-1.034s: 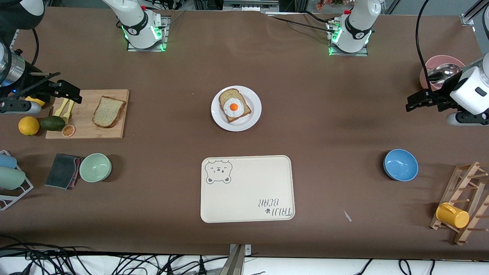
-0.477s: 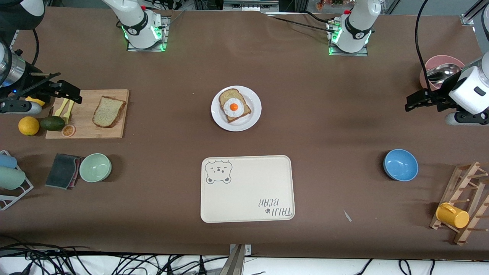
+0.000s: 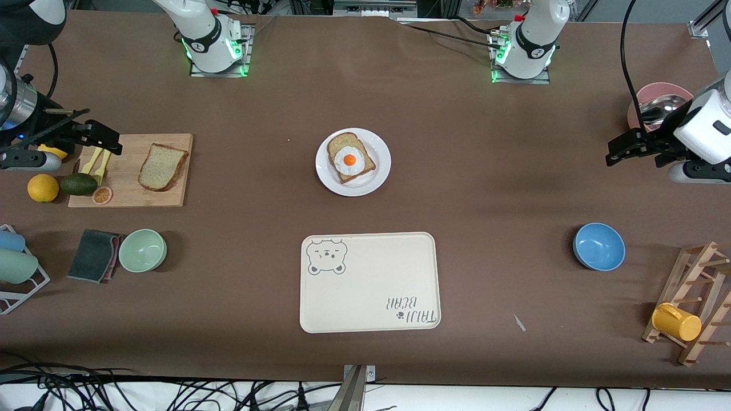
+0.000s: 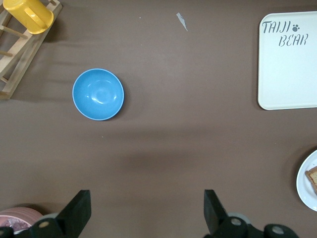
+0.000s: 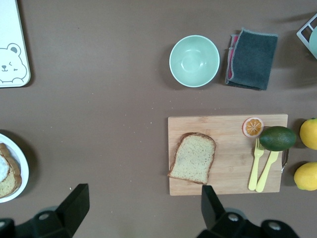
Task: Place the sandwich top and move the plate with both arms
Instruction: 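Reach the right gripper down to the bread slice on the cutting board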
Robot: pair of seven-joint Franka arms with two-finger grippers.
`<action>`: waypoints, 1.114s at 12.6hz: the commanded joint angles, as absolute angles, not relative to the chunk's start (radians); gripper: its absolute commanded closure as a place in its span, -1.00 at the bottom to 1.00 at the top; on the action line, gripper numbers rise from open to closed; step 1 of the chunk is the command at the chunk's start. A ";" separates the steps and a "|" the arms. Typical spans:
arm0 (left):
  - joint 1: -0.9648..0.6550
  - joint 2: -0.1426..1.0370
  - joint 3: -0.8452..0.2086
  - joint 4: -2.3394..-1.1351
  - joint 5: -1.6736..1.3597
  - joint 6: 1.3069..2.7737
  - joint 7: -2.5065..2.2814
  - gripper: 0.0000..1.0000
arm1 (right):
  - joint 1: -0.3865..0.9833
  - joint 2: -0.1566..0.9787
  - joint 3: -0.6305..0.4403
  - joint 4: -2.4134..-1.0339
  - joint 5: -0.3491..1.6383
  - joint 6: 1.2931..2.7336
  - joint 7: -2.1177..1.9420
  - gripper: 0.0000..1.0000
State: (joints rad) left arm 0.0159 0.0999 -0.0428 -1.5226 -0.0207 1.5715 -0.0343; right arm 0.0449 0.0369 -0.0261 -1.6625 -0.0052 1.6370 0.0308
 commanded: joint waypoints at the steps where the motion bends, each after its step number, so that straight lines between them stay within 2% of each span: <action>1: 0.015 0.104 -0.044 -1.505 -0.006 1.559 -0.052 -1.00 | 0.044 0.031 -0.020 -1.686 -0.017 1.676 0.035 -1.00; 6: 0.012 0.106 -0.061 -1.506 -0.005 1.557 -0.112 -1.00 | 0.060 0.146 -0.020 -1.759 -0.017 1.787 0.037 -1.00; 9: 0.014 0.110 -0.061 -1.502 -0.005 1.562 -0.112 -1.00 | 0.068 0.129 -0.020 -1.920 -0.018 1.974 0.037 -1.00; 12: 0.028 0.127 -0.061 -1.505 -0.006 1.563 -0.110 -1.00 | 0.068 0.112 -0.020 -2.069 -0.018 2.099 0.037 -1.00; 14: 0.026 0.127 -0.061 -1.506 -0.006 1.565 -0.110 -1.00 | 0.068 0.145 -0.020 -2.120 -0.018 2.186 0.035 -1.00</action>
